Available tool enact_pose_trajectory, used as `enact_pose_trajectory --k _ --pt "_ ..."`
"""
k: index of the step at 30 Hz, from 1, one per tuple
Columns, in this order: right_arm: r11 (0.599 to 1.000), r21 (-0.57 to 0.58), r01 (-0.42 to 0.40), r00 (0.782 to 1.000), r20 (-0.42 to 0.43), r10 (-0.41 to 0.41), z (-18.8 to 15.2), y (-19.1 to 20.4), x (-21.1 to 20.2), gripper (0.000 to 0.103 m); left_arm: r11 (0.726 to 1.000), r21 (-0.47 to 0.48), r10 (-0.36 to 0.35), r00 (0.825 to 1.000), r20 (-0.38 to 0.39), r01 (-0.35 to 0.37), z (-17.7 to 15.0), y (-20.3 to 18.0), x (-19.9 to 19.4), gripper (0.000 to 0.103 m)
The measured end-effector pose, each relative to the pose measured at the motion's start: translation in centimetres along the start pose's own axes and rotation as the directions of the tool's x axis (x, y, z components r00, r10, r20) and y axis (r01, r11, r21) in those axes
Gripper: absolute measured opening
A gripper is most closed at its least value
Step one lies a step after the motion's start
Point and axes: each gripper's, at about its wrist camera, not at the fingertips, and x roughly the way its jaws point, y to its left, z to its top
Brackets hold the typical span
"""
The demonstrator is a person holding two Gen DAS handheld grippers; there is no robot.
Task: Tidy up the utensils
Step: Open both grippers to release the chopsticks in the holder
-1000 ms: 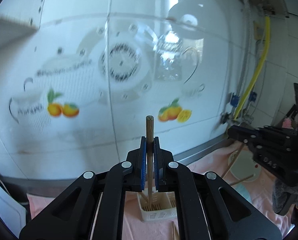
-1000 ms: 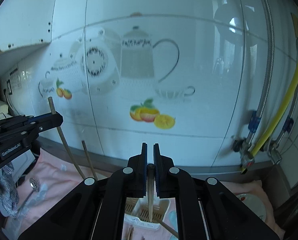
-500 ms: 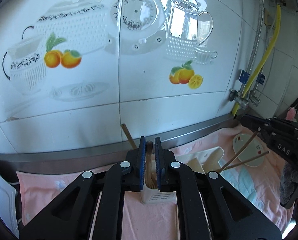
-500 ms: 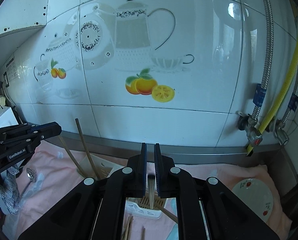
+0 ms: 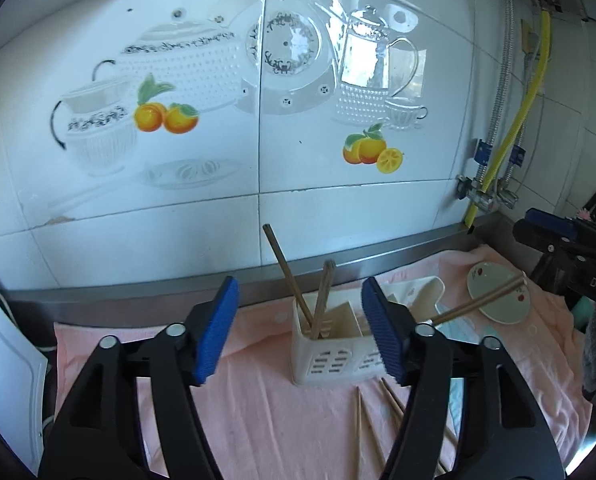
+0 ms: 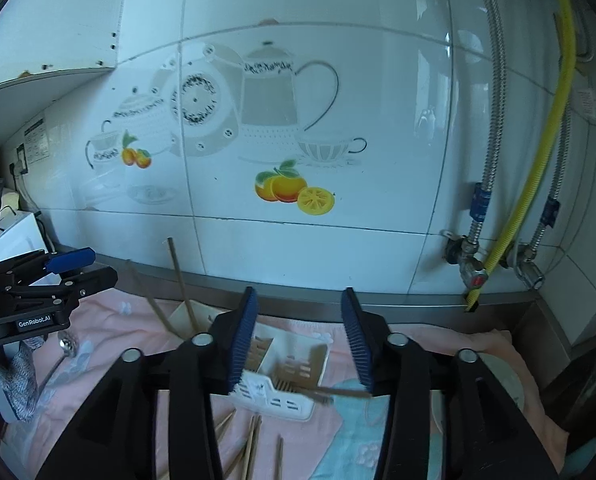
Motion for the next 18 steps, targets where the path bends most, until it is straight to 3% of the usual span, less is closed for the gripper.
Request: enact_pose_trajectory --k 2,6,18 --pt "1.000 -0.005 -0.001 1.000 0.009 0.001 -0.7 0.2 -1.2 0.051 1.000 -0.003 0.012 1.000 0.008 -0.012 -0.7 0.0 -1.0 0.082" --pt "1.000 0.003 -0.018 1.000 0.014 0.018 -2.5 0.6 -3.3 0.055 1.000 -0.008 0.017 1.000 0.025 -0.016 -2.1 -0.1 -3.1 0.092" --pt "1.000 0.017 -0.027 0.999 -0.037 0.027 -11.4 2.1 -6.6 0.057 0.999 -0.002 0.048 0.997 0.063 -0.048 -8.4 -0.6 -7.8 0.098"
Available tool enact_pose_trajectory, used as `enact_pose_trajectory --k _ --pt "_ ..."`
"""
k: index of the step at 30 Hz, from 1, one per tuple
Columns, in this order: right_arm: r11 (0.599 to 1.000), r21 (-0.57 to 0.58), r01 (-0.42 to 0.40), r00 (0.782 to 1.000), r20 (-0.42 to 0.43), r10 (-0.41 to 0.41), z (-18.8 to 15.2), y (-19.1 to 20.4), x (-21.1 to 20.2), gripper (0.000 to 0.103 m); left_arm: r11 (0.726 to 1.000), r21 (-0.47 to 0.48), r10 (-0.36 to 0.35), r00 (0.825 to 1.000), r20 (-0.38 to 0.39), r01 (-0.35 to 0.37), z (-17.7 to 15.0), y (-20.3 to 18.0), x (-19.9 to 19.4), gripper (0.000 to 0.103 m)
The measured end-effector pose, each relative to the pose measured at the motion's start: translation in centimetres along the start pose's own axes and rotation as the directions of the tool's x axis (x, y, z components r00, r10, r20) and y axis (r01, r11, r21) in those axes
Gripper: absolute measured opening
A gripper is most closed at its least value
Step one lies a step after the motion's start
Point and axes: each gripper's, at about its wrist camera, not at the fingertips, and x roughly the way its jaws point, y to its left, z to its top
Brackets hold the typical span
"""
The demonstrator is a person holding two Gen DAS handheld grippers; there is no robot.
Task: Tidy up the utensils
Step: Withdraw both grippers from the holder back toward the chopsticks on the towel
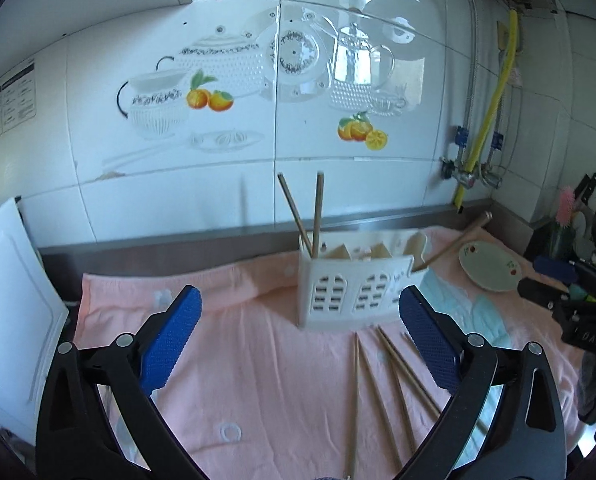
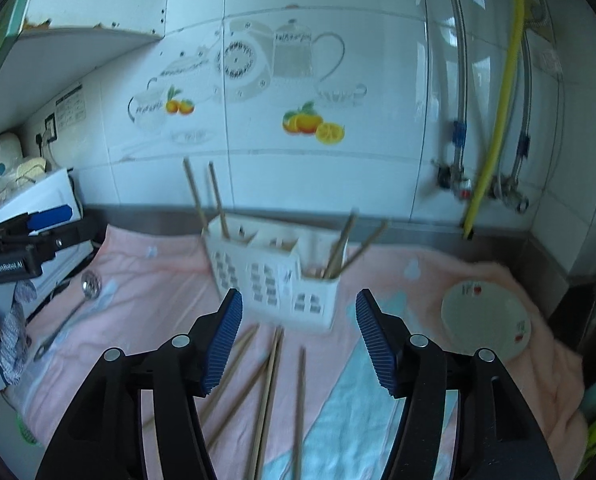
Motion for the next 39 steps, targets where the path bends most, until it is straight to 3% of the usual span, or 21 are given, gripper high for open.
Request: enact_pose_trajectory --k 10,18,26,39 --pt "0.998 0.054 -0.009 0.997 -0.076 0.013 -7.7 0.6 0.4 0.057 0.999 -0.041 0.004 0.999 -0.045 -0.006 -5.9 0.1 -0.9 0.098" --pt "0.998 0.062 -0.016 0.990 -0.142 0.024 -11.8 1.4 1.7 0.057 0.997 -0.076 0.009 0.993 -0.115 -0.018 -9.9 0.3 -0.4 0.098" --pt "0.996 0.082 -0.027 0.974 -0.221 0.045 -14.3 1.2 3.8 0.037 0.996 -0.062 0.059 0.988 -0.139 -0.068 -11.7 0.6 -0.5 0.098" --pt "0.995 0.078 -0.067 0.954 -0.288 0.087 -15.6 1.8 6.6 0.022 0.989 -0.108 0.082 0.980 -0.183 -0.102 -13.8 2.3 -0.3 0.098"
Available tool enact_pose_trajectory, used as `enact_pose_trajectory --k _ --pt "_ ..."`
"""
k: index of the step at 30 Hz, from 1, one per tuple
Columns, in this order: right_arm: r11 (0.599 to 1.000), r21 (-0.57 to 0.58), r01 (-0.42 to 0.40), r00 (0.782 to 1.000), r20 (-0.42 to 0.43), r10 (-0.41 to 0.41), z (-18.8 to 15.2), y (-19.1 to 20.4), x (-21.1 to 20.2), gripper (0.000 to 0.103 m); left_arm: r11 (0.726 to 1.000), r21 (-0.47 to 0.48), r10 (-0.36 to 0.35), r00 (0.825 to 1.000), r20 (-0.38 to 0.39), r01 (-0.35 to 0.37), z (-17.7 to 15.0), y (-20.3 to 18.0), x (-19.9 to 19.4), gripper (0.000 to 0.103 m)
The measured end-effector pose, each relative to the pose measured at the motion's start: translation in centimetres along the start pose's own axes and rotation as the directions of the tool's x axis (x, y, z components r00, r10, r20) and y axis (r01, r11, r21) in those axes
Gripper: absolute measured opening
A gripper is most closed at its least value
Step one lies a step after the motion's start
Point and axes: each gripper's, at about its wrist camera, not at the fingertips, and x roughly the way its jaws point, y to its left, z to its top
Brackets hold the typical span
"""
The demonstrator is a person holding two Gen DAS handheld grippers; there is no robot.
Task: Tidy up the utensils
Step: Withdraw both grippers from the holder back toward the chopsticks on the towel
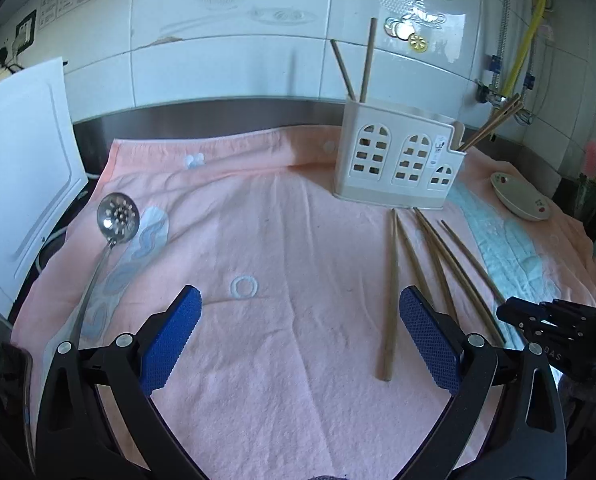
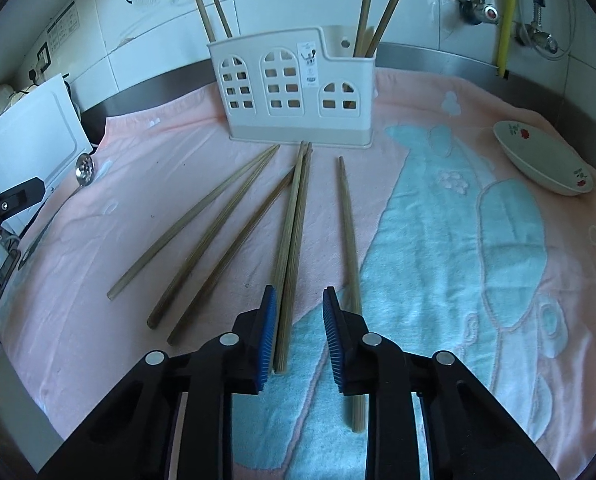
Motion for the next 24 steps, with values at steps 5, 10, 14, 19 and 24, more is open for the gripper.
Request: enact_pose_trajectory --k 5,10,14,19,24 --pt "1.000 -0.014 0.002 1.000 -0.017 -0.002 0.0 0.3 0.9 0.016 1.000 -0.025 0.010 1.000 -0.011 -0.010 -0.4 0.8 0.2 0.098" --pt "1.000 -0.022 0.003 1.000 -0.026 -0.004 0.1 0.4 1.3 0.013 0.999 -0.034 0.011 1.000 -0.020 -0.012 -0.9 1.1 0.2 0.098" --pt "1.000 -0.030 0.008 1.000 -0.029 -0.009 0.2 0.4 1.5 0.012 0.999 -0.037 0.010 1.000 -0.025 -0.011 -1.2 1.1 0.3 0.098" --pt "0.999 -0.039 0.010 0.999 -0.034 -0.011 0.3 0.4 1.7 0.012 1.000 -0.029 0.004 0.999 -0.035 -0.005 -1.5 0.9 0.4 0.098" --pt "0.999 -0.052 0.012 0.999 -0.036 -0.014 0.4 0.6 1.8 0.011 1.000 -0.021 -0.005 0.999 -0.047 0.004 -2.0 0.4 0.7 0.098"
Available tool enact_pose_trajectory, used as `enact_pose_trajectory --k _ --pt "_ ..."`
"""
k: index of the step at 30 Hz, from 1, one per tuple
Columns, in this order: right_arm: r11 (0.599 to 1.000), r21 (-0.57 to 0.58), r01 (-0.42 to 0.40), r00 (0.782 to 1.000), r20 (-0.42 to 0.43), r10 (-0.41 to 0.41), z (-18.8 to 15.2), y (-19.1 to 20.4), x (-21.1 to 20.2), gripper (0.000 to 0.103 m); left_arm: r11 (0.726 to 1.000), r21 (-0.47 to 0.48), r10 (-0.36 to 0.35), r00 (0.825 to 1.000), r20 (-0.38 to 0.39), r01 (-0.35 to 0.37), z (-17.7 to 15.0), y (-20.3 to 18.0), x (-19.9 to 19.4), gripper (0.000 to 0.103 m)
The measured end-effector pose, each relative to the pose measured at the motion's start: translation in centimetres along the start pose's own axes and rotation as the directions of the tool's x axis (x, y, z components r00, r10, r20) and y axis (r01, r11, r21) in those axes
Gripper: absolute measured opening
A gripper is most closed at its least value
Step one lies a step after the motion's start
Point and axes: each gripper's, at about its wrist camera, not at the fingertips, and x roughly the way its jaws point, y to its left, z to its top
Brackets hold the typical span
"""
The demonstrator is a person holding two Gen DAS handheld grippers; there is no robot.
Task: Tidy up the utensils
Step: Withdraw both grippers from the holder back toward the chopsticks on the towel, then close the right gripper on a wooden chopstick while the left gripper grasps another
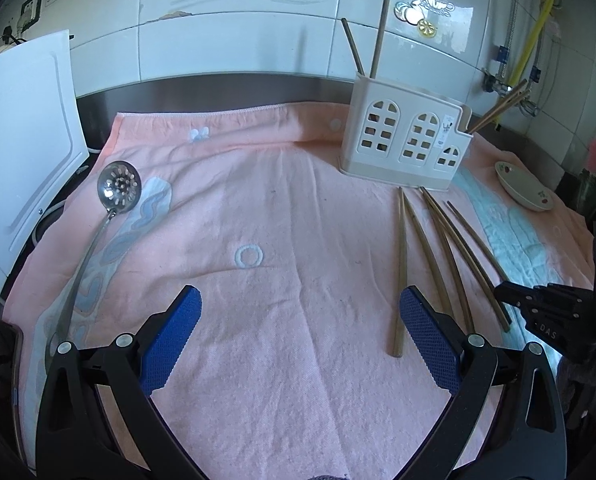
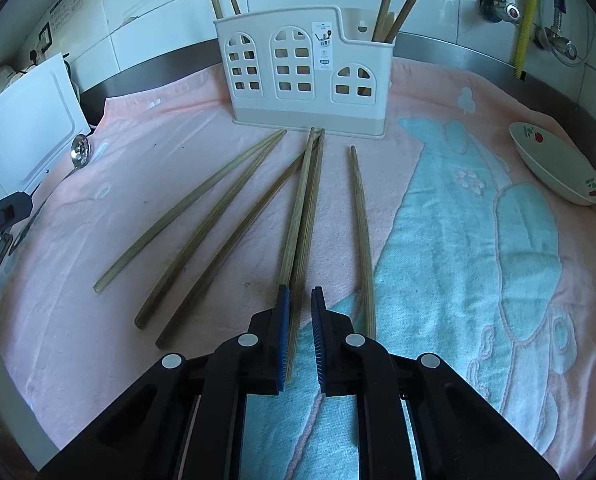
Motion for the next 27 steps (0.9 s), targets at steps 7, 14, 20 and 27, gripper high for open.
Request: enact_pose_trajectory --k 7,14,20,27 --pt "1.000 -0.004 0.001 1.000 -0.009 -0.001 0.2 -0.1 0.2 0.011 1.000 0.003 -0.006 1.000 -0.012 0.006 -0.3 -0.3 0.3 0.098" --pt "1.000 -0.014 0.016 1.000 -0.016 -0.016 0.3 0.0 0.9 0.011 1.000 0.014 -0.008 1.000 -0.013 0.008 -0.4 -0.4 0.2 0.098" --pt "1.000 -0.007 0.021 1.000 -0.008 -0.021 0.3 0.0 1.0 0.011 0.999 0.023 -0.033 0.999 -0.023 0.034 -0.6 -1.2 0.8 0.098" --pt "0.999 -0.021 0.031 1.000 0.000 -0.031 0.1 0.2 1.0 0.010 0.993 0.096 -0.062 0.997 -0.055 0.068 -0.8 -3.7 2.4 0.094"
